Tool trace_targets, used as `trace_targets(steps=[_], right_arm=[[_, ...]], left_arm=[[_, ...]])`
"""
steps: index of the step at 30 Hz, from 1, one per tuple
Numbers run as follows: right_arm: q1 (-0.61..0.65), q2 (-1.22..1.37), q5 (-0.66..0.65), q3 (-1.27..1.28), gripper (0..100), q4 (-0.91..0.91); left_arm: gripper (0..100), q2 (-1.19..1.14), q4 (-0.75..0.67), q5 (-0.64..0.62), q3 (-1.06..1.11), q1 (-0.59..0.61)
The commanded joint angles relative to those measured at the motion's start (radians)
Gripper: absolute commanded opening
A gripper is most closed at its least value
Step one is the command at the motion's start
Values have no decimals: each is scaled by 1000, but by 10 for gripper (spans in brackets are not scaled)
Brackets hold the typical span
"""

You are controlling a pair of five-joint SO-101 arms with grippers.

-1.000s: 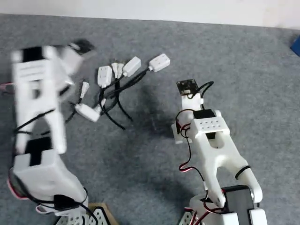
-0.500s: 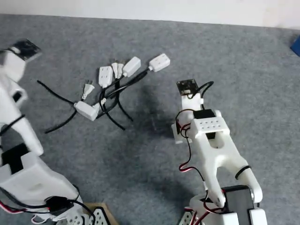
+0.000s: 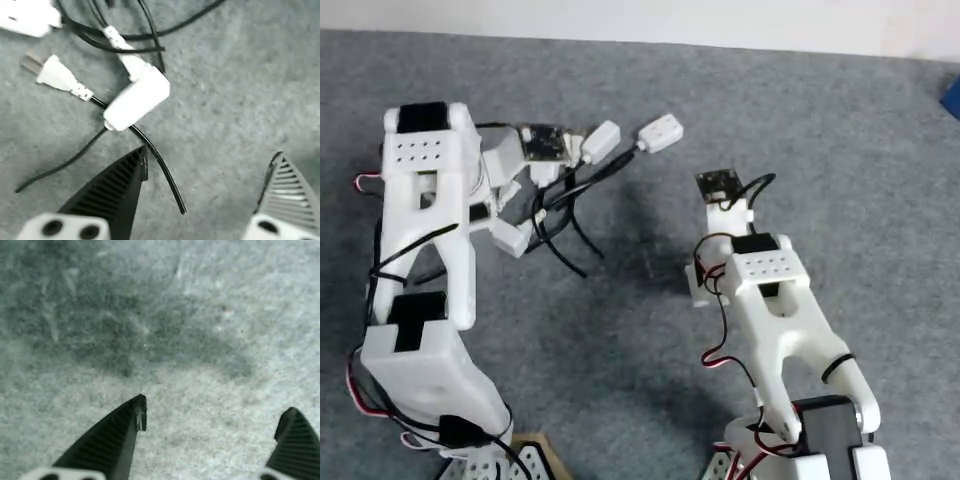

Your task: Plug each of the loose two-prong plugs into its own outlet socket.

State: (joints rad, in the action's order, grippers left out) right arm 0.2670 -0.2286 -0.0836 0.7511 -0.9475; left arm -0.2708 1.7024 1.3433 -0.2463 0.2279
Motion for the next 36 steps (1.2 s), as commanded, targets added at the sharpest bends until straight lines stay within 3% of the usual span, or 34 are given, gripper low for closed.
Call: trace_targets(steps=[1,12,22,28,33,36], right_arm=[[7,-38,-3,-2,386,12],[10,-38,-3,-2,386,12],[10,-38,-2,-2,386,12],[10,-38,-2,-2,386,12],[10,-36,-2,-2,386,15],[10,-36,-2,-2,386,15]], left_arm=[[368,7,-8,164,41,7],[368,5,-287,290,194,12],[368,-182,-350,284,120,12],[368,-255,-347,195,48,-24],[235,-257,-347,104,47,-77],[256,-255,-353,77,41,-81]])
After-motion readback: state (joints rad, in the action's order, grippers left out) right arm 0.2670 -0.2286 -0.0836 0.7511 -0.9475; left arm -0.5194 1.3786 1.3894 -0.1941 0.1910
